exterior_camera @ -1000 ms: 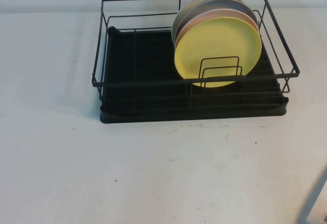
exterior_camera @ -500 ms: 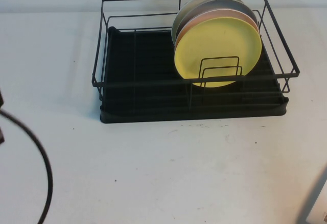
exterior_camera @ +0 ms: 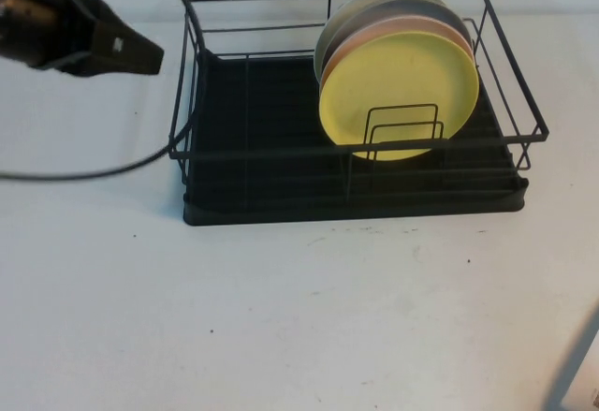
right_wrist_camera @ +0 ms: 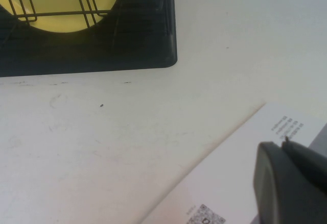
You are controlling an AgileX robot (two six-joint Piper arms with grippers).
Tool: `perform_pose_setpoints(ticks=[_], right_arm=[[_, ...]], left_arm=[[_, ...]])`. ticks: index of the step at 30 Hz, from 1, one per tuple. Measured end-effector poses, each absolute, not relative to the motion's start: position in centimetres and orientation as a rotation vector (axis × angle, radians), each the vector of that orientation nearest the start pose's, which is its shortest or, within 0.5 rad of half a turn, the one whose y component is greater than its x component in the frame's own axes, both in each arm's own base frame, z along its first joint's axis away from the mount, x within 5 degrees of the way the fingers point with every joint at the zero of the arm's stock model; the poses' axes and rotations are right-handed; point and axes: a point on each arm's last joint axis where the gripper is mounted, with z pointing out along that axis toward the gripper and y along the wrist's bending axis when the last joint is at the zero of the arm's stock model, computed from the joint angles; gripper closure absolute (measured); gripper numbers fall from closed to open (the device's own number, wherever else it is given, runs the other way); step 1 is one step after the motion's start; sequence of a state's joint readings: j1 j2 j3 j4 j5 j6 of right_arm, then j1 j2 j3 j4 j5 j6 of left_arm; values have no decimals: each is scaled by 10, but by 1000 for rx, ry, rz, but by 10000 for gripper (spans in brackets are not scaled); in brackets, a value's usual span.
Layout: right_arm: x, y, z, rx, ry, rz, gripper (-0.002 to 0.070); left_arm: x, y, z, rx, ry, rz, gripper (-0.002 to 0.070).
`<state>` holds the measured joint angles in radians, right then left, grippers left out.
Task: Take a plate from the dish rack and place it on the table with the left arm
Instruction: Grasp the plate from the shelf
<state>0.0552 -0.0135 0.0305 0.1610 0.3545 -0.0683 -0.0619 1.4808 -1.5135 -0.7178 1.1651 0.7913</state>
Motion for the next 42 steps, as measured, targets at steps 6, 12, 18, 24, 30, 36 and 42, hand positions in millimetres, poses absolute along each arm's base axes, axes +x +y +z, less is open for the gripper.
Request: perform_pose_setpoints(ticks=[6, 12, 18, 24, 30, 36, 42], right_arm=[[53, 8, 172, -13, 1853, 148, 694], [53, 8, 172, -13, 1853, 148, 694], [53, 8, 172, -13, 1853, 148, 694], [53, 8, 172, -13, 1853, 148, 694], [53, 8, 172, -13, 1853, 148, 694], [53, 8, 172, -13, 1853, 148, 694], [53, 8, 172, -13, 1853, 148, 694]], left_arm=[[361, -117, 399, 1111, 2084, -599, 678], [382, -177, 387, 1346, 1955, -575, 663], [391, -209, 369, 1516, 1786, -476, 433], [402, -234, 352, 1510, 1698, -428, 326], [416, -247, 333, 1442, 1691, -457, 317], [433, -251, 310, 1394, 1690, -412, 317], [444, -256, 296, 1335, 1684, -422, 316]])
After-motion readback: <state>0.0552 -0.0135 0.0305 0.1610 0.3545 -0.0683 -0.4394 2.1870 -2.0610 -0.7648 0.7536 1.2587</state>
